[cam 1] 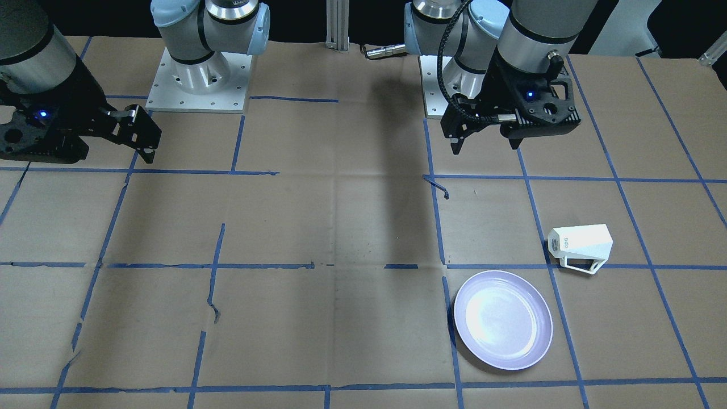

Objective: Flip cup and place on plate
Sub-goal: 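Raise the left gripper away from the plate and move toward the white cup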

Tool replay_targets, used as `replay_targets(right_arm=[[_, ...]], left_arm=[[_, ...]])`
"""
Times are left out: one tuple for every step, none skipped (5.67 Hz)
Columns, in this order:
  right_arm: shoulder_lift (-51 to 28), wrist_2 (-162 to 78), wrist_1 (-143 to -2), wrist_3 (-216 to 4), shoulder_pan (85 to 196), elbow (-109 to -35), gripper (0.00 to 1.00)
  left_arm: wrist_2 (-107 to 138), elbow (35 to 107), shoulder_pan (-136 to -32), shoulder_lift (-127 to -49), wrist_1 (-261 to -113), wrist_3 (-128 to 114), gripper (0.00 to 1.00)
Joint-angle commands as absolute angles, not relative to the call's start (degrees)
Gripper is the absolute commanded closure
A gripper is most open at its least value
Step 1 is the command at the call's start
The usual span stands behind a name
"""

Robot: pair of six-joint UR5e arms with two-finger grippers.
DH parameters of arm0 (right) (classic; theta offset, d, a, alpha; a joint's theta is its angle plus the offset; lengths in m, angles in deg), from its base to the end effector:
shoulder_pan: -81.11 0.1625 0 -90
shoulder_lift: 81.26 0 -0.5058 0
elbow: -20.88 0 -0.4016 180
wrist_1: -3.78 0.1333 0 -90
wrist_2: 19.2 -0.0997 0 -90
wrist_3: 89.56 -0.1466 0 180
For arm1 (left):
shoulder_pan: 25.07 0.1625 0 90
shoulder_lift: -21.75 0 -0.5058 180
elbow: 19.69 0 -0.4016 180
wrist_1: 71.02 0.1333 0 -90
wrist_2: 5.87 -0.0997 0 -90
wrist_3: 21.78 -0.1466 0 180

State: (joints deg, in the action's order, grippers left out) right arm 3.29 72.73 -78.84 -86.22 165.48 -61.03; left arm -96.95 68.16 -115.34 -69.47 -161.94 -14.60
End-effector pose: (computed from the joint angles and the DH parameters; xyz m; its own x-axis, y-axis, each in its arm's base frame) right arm 0.0751 -0.5465 0.5303 -0.9989 0.0373 0.0287 0.0396 0.9956 0.0844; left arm -0.1329 -0.5114 0.5281 -0.9926 -0.1203 -0.0187 -0.1203 0.9927 -0.0025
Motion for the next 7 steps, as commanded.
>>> replay_targets(right_arm=[[3.3,72.7,-78.8,-86.2,165.5,-61.0,0.00],[3.3,72.7,-78.8,-86.2,165.5,-61.0,0.00],[3.3,72.7,-78.8,-86.2,165.5,-61.0,0.00],[3.3,72.7,-78.8,-86.2,165.5,-61.0,0.00],[3.3,72.7,-78.8,-86.2,165.5,-61.0,0.00],[3.3,72.7,-78.8,-86.2,165.5,-61.0,0.00],[3.3,72.7,-78.8,-86.2,165.5,-61.0,0.00]], left_arm=[[-96.5,67.1,-103.2,-70.6,-161.7,-24.6,0.01],[-96.6,67.1,-95.0,-70.8,-161.7,-35.6,0.01],[-96.6,67.1,-86.1,-71.4,-161.7,-48.3,0.01],[-96.6,67.1,-78.1,-72.9,-161.6,-59.6,0.01],[-96.4,67.2,-72.9,-74.0,-161.7,-66.2,0.01],[-95.2,67.2,-72.4,-74.4,-162.2,-66.9,0.01],[-87.8,67.6,-71.7,-76.9,-162.5,-69.2,0.01]])
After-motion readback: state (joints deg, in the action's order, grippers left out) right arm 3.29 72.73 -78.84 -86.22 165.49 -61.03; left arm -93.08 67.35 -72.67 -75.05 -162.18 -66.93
